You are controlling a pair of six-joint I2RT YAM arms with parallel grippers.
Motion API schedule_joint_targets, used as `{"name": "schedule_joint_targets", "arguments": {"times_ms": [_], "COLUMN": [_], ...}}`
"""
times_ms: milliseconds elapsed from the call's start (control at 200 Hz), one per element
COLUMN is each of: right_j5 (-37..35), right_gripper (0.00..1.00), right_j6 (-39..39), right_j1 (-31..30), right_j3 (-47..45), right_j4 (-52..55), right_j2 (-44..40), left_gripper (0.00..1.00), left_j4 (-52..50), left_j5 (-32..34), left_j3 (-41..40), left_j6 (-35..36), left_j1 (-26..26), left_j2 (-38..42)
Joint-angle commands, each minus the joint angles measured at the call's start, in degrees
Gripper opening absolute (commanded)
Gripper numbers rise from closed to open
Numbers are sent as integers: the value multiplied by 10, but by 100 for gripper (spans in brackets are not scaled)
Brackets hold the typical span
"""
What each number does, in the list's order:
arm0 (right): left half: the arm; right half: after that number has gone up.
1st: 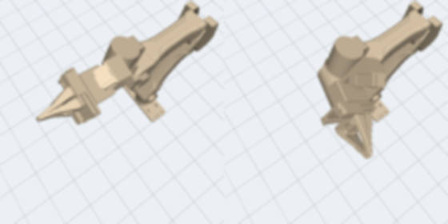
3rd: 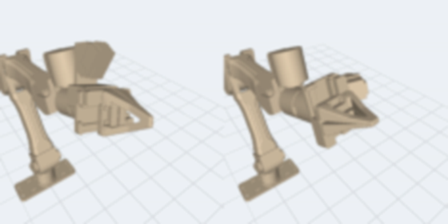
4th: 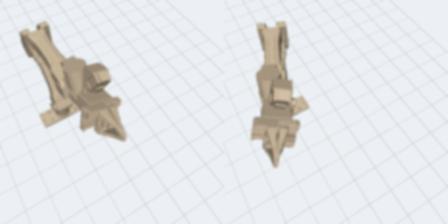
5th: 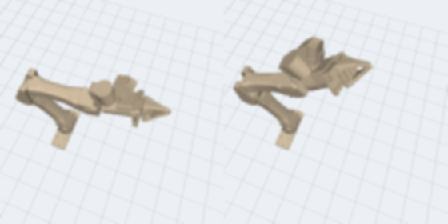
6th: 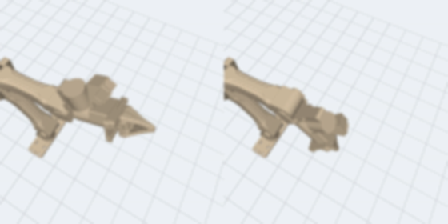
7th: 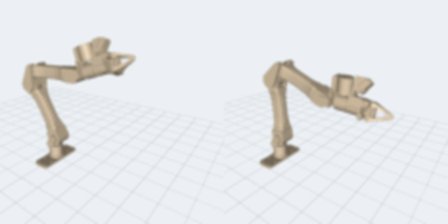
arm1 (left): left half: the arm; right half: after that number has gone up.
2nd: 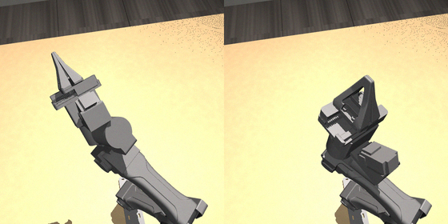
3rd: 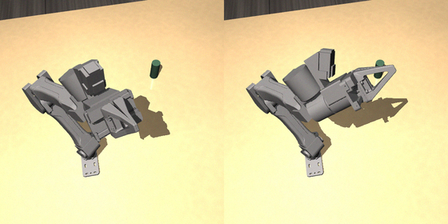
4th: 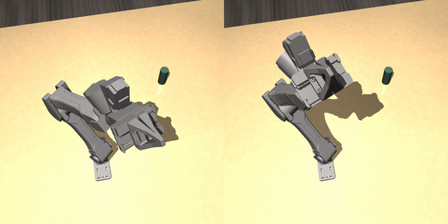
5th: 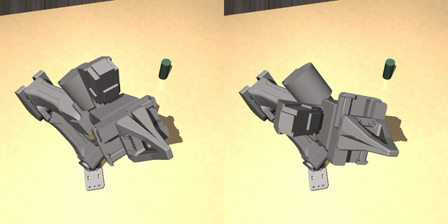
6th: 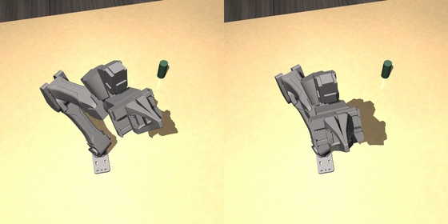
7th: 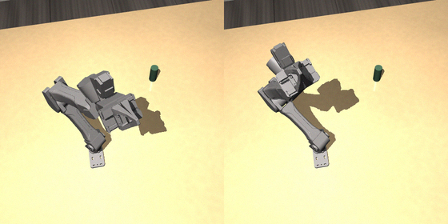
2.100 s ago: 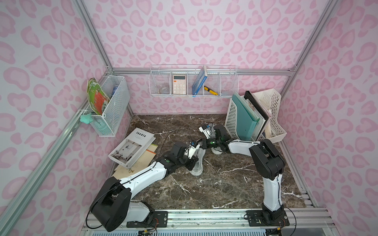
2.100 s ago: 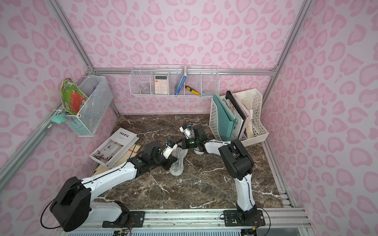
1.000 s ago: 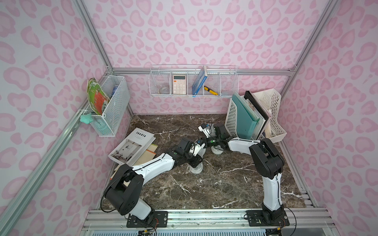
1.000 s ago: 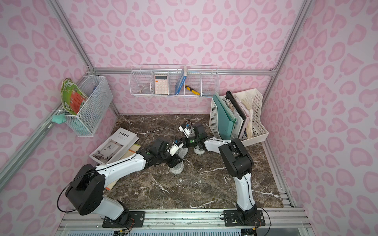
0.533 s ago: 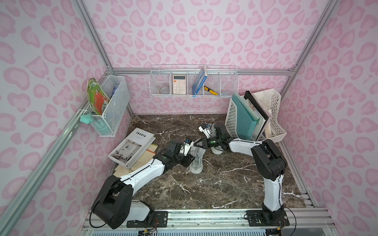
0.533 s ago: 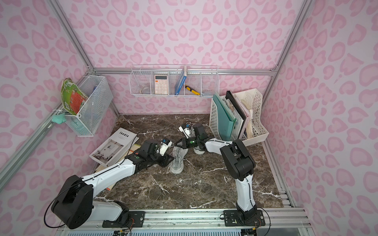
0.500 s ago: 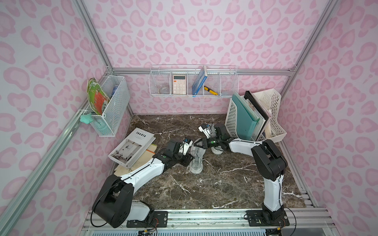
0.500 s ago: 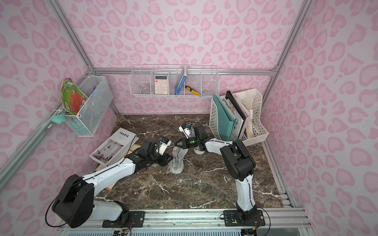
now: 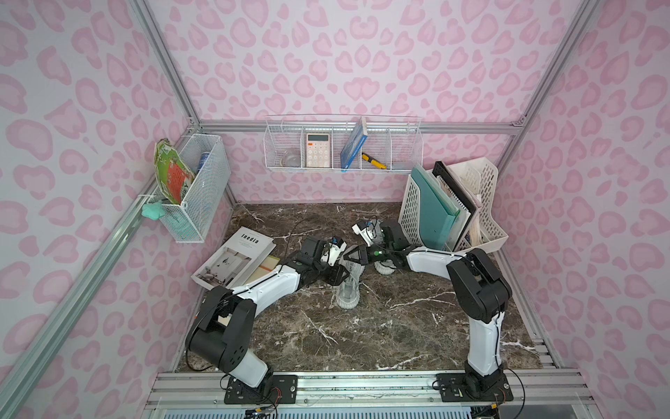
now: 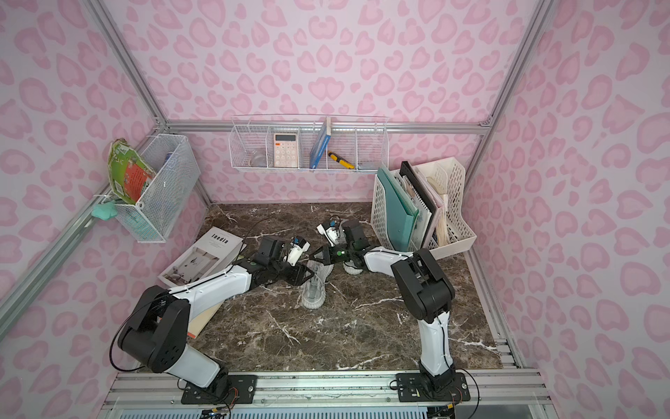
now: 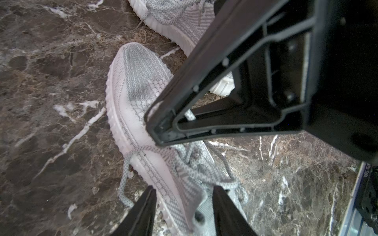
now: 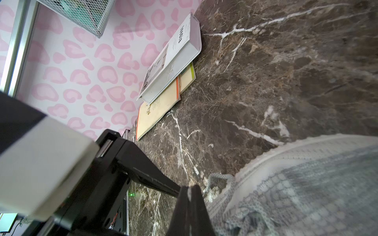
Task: Tie the shoes
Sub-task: Wrap the shoelace around the shoelace.
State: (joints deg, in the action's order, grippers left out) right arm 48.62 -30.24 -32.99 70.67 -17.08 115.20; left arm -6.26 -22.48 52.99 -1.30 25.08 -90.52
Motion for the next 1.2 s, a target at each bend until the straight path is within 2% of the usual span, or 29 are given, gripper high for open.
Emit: {"name": "schedule_joint_targets", "arguments": {"times_ms": [0,230,390,920,1045,1195], "right_j5": [0,2,2,5,5,4], "right_gripper": [0,0,0,0,0,0], "right_j6": [5,7,9,1,0,2], "right_j1": [-1,-3,-5,-10,-10,-11], "right_j3": [-1,-4,-10,-14,-14,-14], "right_j4": [-19,-20,-21,-35,-34,-31], "right_j2": [-4,-10,-16,-16,-16,-16], "left_gripper": [51,49,44,41,38,30], "left_j4": [2,5,8,36,42,44], "left_j5": [-12,3,4,-55,-56,-63], "left_j3": [9,20,25,34,35,35], "left_j6": [7,4,-3,-18,-23,-26], "left_j1": [-1,-5,-9,-13,-13,-12], "left_j2": [-9,-29,-35,-60,-65,-68]}}
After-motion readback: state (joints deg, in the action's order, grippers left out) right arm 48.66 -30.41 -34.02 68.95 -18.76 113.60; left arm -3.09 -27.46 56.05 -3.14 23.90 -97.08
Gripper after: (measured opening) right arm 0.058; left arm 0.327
